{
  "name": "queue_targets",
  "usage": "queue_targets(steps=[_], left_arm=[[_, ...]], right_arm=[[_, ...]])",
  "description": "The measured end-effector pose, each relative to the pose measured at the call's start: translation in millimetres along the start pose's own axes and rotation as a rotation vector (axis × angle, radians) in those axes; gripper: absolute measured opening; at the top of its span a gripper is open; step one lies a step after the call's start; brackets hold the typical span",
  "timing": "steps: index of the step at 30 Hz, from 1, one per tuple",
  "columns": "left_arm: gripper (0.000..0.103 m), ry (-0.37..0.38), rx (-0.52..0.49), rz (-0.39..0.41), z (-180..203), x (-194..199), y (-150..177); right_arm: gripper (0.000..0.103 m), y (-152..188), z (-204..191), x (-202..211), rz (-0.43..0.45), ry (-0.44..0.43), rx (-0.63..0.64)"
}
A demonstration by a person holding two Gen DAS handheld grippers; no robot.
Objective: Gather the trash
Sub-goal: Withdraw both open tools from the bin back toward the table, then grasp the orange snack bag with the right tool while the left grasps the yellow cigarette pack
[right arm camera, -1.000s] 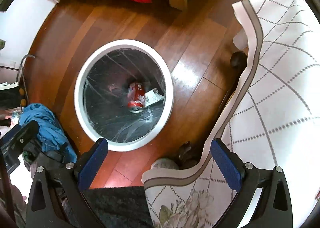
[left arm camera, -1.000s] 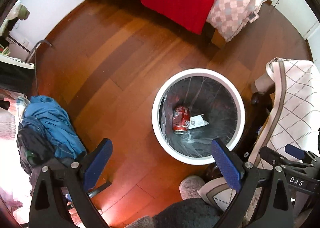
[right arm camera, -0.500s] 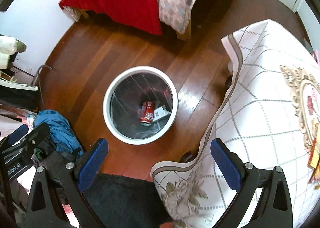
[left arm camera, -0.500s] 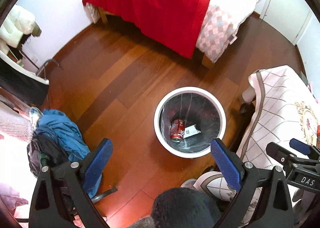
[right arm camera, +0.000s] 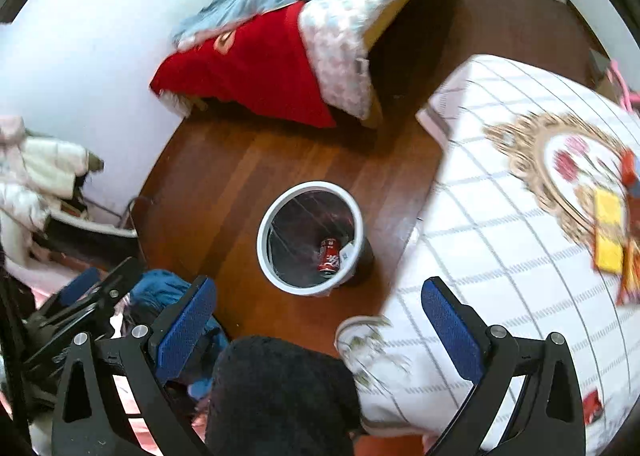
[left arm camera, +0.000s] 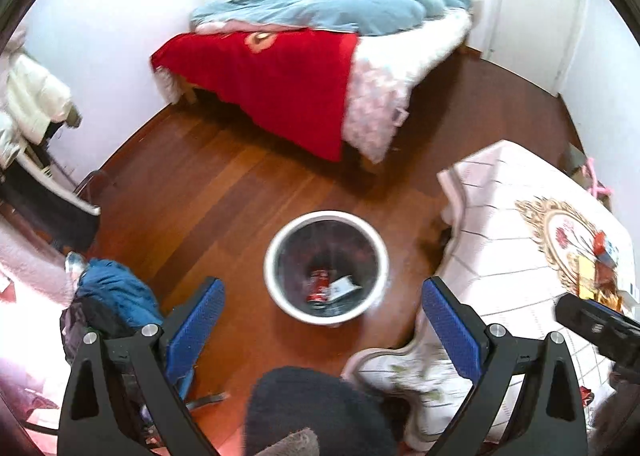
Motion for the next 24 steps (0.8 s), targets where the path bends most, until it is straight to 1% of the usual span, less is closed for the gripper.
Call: queue_targets(steps=[1, 3, 4, 5, 6, 8, 11, 12, 14, 17, 19, 21, 23, 24], left_arm=[[0.100, 0.009, -0.018, -0.009, 13, -4, 1], [0.100, 0.041, -0.083, -0.055, 57, -23, 5], [0.101, 0.051, -0.109, -0.071, 75, -31, 8], [0.103, 0.064, -0.144, -0.094, 98, -41, 11], [0.103, 0.074, -0.181, -0.115, 123, -52, 14], [0.103, 0.078, -0.236, -0.144, 165, -71, 20], [0.103, 0.077, -0.303, -0.195, 225, -96, 29], [0.103, 0.077, -0.322, -0.214, 244, -104, 32], [0.103, 0.076, -0.349, -0.247, 270, -115, 36], [0.103, 0.064, -0.390, -0.271, 302, -124, 38], [0.103, 0.054, -0.409, -0.275, 314, -127, 36], [0.103, 0.051, -0.420, -0.282, 325, -129, 32], [0.103, 0.045, -0.429, -0.285, 334, -131, 29], [0.103, 0.043, -0.433, -0.288, 338, -133, 27]], right_arm=[[0.103, 4, 13, 7, 0.005, 0.000, -0.024], [0.103, 14, 49, 24, 0.013, 0.015, -0.085], [0.103, 20, 72, 33, 0.016, 0.030, -0.121], [0.103, 26, 96, 41, 0.024, 0.053, -0.163], [0.103, 31, 116, 44, 0.026, 0.076, -0.197], [0.103, 43, 166, 56, 0.027, 0.127, -0.289], [0.103, 58, 260, 70, 0.018, 0.206, -0.452], [0.103, 61, 285, 72, 0.021, 0.216, -0.491], [0.103, 63, 336, 75, 0.029, 0.226, -0.576], [0.103, 56, 384, 69, 0.022, 0.226, -0.629], [0.102, 49, 400, 59, 0.008, 0.241, -0.625], [0.099, 39, 412, 48, -0.016, 0.254, -0.605], [0.096, 30, 416, 36, -0.037, 0.257, -0.582], [0.095, 30, 418, 33, -0.042, 0.251, -0.573]])
Point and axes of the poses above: each gripper's, at about its wrist camera, not at the fingertips, and x roughly against the way its jaws point, z to its right, y to its underside, the point moved 5 cm from there along -x, roughly the way its jaws point, and after that the axes turned 11 degrees about -z, right-handed, at the moved point
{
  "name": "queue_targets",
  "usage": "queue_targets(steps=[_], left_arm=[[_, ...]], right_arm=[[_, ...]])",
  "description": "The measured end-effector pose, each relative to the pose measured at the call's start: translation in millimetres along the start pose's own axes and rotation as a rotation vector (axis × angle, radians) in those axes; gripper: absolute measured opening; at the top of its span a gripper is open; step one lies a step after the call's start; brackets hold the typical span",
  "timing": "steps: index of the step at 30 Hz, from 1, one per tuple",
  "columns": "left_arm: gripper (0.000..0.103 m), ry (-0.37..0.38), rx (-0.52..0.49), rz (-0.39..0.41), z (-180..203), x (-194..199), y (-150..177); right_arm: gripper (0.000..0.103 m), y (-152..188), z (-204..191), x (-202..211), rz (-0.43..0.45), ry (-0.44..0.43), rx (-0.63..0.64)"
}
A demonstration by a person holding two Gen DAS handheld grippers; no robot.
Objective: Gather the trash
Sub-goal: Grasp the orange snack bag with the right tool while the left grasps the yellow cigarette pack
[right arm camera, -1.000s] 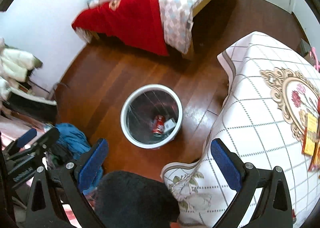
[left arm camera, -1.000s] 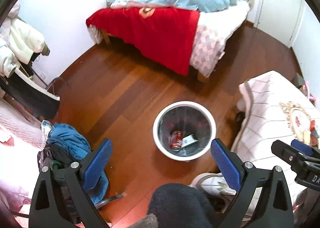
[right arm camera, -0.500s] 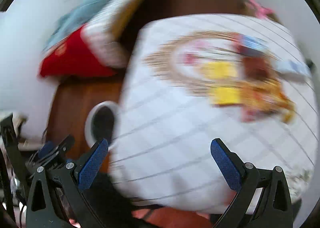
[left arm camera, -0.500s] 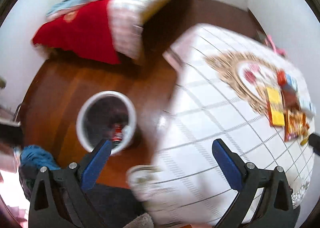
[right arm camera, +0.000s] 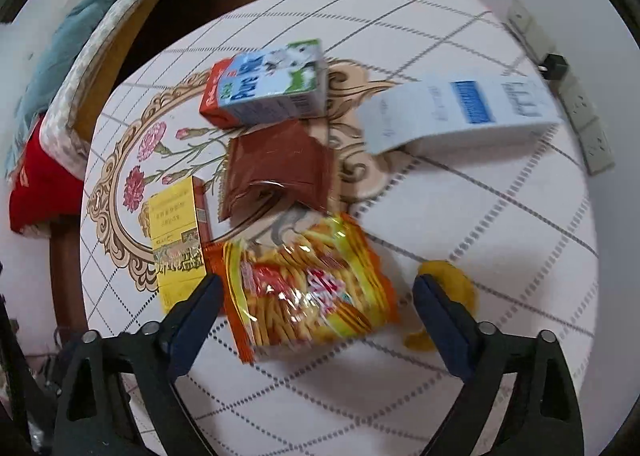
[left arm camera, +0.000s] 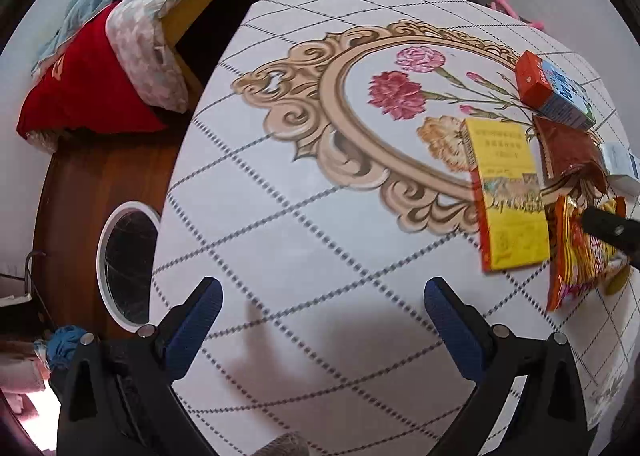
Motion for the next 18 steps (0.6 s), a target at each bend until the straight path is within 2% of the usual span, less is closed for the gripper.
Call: queue_targets(steps=[1, 3, 5, 6, 7, 8, 9, 13, 18], left_arm=[[0.103, -0.001, -0.003, -0.003, 2, 0, -2], [0.103, -0.003, -0.013, -0.008, 9, 1, -7], [0.103, -0.003, -0.025, -0.010, 16, -1, -8], [0.103, -0.004, -0.035, -0.008, 20, -1, -10], [0.103, -0.008, -0.041, -0.007, 22, -1, -11], [0.103, -0.009, -0.048, -0.005, 26, 0, -13], [0.103, -0.003, -0.054, -0.005, 29, 1, -15], [0.103, 0.031, -0.067, -0.018, 48, 3, -25], [0.103, 0.080, -0.126, -0.065, 87, -2, -38]], right_arm=[[0.095, -2, -3, -4, -0.004, 0.002, 0.011], [0.086, -3, -10, -10, -0.003, 0.005, 0.038], [0.067, -3, -17, -14, 0.004, 0.049, 0.063], [0.063, -1, -18, -14, 0.013, 0.073, 0.075], [0.051, 1, -19, -14, 0.022, 0.104, 0.086], [0.028, 2, -18, -13, 0.038, 0.126, 0.099], [0.018, 3, -17, -12, 0.048, 0.131, 0.106], [0.019, 4, 3, -5, 0.060, 0.084, 0.067], [0.019, -5, 35, 13, 0.096, 0.117, -0.001]])
Point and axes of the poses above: each gripper's, at about its wrist camera, not at the fingertips, and x roughly against the way its jaws point, z to its right, y to its underside, the point moved 5 cm from there along -x, roughly the way its jaws point, and after that the axes turned 11 degrees about -z, right-handed, at the moved point
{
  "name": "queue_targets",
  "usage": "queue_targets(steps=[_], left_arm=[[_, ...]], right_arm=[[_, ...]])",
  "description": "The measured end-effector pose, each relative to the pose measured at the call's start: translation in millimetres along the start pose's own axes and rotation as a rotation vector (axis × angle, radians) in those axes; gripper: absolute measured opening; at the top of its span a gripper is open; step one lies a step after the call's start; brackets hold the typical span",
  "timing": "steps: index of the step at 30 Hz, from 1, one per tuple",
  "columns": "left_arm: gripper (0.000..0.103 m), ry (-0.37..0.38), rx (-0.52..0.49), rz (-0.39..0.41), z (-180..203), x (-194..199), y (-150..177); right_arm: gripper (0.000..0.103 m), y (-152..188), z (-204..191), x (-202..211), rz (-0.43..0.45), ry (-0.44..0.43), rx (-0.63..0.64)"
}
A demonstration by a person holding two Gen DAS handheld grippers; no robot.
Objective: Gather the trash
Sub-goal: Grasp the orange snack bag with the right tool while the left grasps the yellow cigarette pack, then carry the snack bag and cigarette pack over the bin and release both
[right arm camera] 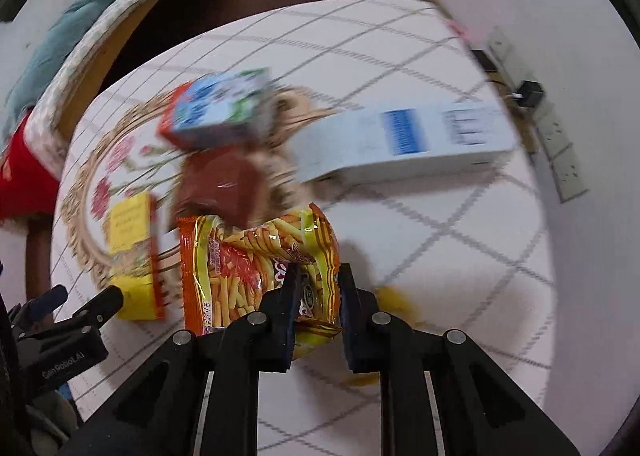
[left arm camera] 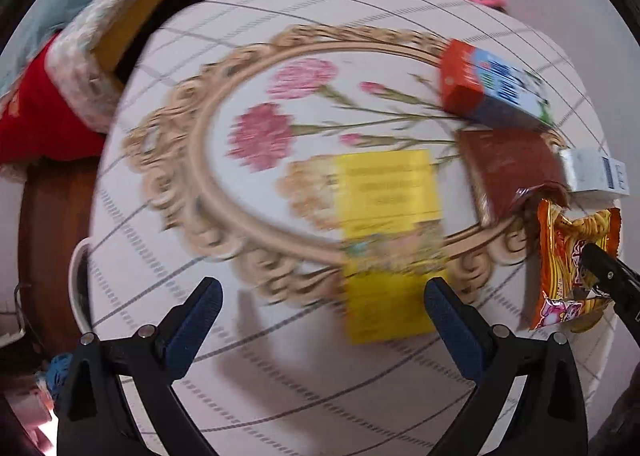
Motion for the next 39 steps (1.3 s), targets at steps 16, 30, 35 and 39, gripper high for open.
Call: queue_targets(steps=[16, 30, 35, 39], left_arm=[[0.063, 0.043, -0.072, 0.043, 32, -3, -15], [0.055, -0.027, -0.072, 0.209, 11, 58, 35], [0.055, -0.025, -0.051, 0.296, -29, 97, 54], [0.055, -0.010, -0.011, 0.363, -75, 134, 67]], right_arm=[[0.019, -10, 33, -10, -0.026, -0.005, -0.068], [0.019, 6, 9, 14, 0.014, -0.033, -0.014], [0.019, 16, -12, 42, 0.059, -0.061, 0.033], [0.019, 24, -34, 69, 0.096, -0.089, 0.081]])
Point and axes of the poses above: each gripper's, at about its wrist camera, not at the fingertips, and x roughly against the way its jaws point, z to its right, y to its underside, the point moved 5 cm from there along -x, roughly the way its jaws point, and after that the axes turned 11 degrees about -z, right-handed, at the moved point
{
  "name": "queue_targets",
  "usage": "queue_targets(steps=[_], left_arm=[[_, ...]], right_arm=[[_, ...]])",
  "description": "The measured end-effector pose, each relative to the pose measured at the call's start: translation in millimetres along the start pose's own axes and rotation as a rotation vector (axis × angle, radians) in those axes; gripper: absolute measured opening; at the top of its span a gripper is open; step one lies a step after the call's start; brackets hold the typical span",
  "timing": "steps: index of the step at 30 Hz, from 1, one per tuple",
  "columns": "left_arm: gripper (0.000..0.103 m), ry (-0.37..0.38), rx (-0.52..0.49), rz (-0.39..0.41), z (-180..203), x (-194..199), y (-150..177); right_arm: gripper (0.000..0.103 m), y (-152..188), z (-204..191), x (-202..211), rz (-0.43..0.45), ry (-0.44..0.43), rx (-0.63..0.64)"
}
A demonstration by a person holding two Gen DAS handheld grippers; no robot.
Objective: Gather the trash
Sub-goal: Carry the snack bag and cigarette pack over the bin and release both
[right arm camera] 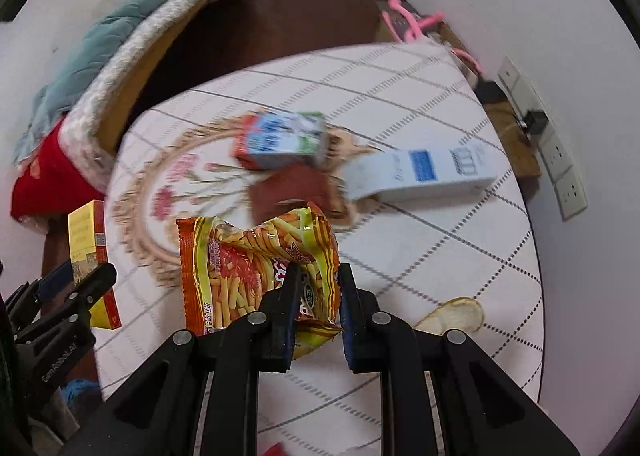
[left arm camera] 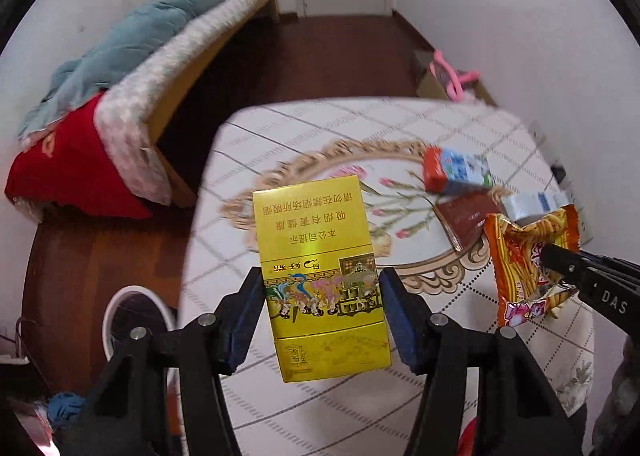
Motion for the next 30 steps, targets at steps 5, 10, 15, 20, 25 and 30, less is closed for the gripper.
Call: queue_targets(steps=[5, 10, 15, 20, 25, 30], left_arm=[[0.055, -0.009, 0.061, 0.053, -55, 36, 11], [0.055, -0.059, 0.131, 0.091, -120, 62, 31], [0.055, -0.096, 0.222, 0.059, -199, 65, 61], [0.055, -0.091, 0.323, -0.054, -282, 29, 97], [0.055, -0.019, 0.427, -0.280, -359, -52, 136], [0.055, 0.069, 0.489, -0.489, -409, -139, 160]], right_arm=[[0.019, 7, -50, 32, 0.041, -0.048, 0.077], [0.019, 14, -128, 56, 0.061, -0.111, 0.189], [0.019, 27, -222, 54, 0.038, -0.162, 0.318], [0.019, 52, -323, 8, -0.055, -0.189, 0.430], [0.019, 76, -408, -71, -0.190, -0.141, 0.513], [0.019, 101, -462, -164, -0.347, -0.067, 0.531]])
Point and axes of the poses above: each gripper's, at about its wrist camera, not at the fingertips, and x roughly against the way its jaws point, z to its right, y to its underside, the point moved 5 cm from there along -x, roughly the way its jaws point, and after that the axes turned 11 degrees about -z, right-handed, at the moved point
